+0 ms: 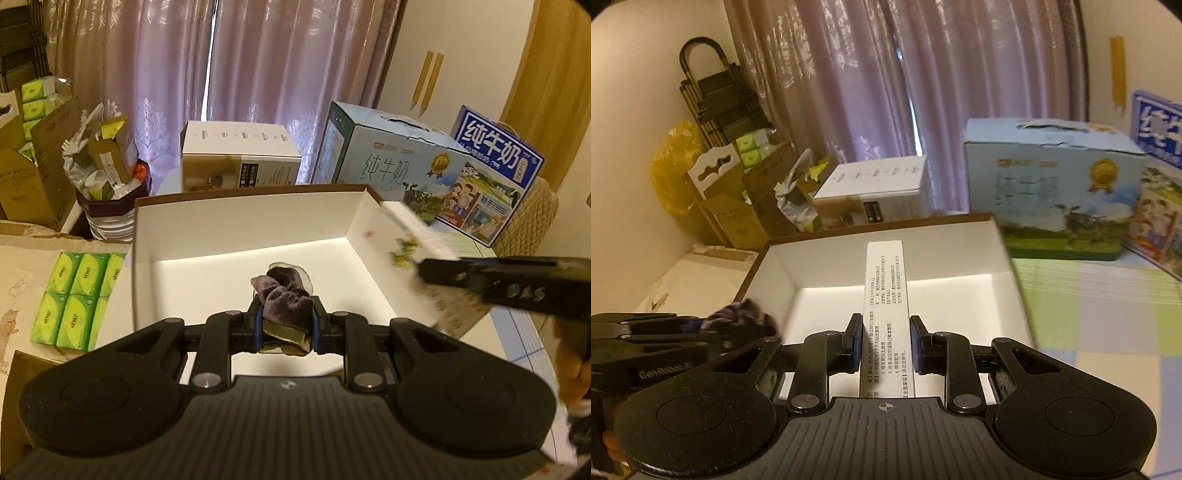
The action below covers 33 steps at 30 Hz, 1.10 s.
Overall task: Organize objects
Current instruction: 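Carry the sock into the box with the left tool while the right grasps the white medicine box, then open both grippers, dropping the sock and white medicine box into the box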
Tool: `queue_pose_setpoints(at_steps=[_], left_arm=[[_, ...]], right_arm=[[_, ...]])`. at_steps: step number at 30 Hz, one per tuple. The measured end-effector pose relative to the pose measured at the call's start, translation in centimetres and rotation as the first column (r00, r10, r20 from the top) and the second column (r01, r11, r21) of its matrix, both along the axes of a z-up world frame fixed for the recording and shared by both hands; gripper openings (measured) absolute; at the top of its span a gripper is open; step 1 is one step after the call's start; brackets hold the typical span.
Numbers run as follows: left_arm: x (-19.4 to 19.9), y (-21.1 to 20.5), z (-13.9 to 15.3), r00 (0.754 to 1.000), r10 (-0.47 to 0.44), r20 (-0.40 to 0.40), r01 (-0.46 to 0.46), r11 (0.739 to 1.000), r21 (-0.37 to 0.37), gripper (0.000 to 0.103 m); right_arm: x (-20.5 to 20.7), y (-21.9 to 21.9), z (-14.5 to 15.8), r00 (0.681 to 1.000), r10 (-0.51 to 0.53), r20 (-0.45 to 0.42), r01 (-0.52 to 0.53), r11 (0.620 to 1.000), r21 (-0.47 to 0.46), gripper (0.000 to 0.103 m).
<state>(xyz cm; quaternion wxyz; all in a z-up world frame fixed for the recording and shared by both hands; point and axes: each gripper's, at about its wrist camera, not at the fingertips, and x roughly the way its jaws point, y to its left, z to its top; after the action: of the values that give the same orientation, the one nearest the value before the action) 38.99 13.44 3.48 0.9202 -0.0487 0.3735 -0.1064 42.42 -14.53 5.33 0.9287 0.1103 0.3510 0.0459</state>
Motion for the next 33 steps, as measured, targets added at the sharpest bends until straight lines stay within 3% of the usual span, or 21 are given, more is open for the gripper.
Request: queue_pose_setpoints(at_steps=[10,16,23,27,33], left_arm=[[5.2,0.1,-4.6,0.990,-0.003,-0.144,-0.002,0.999,-0.037,0.020],[6.3,0.1,-6.6,0.983,-0.022,-0.181,0.014,0.999,-0.046,0.020],[7.2,-0.1,-7.5,0.980,-0.030,-0.199,0.019,0.998,-0.057,0.020],[7.4,-0.3,-7.7,0.978,-0.037,-0.204,0.024,0.998,-0.064,0.020],[7.7,-0.8,-8.1,0.976,-0.047,-0.213,0.033,0.997,-0.071,0.022]], right_arm=[[5.4,0.6,-6.0,0.992,-0.010,-0.126,0.007,1.000,-0.025,0.022],[6.7,0.1,-8.2,0.985,-0.020,-0.173,0.016,1.000,-0.024,0.022],[7.1,-0.5,-9.2,0.978,-0.057,-0.199,0.054,0.998,-0.023,0.024],[6.8,-1.1,-8.8,0.977,-0.074,-0.198,0.073,0.997,-0.011,0.031],[6.0,-1.9,-8.1,0.977,-0.099,-0.189,0.097,0.995,-0.020,0.033]])
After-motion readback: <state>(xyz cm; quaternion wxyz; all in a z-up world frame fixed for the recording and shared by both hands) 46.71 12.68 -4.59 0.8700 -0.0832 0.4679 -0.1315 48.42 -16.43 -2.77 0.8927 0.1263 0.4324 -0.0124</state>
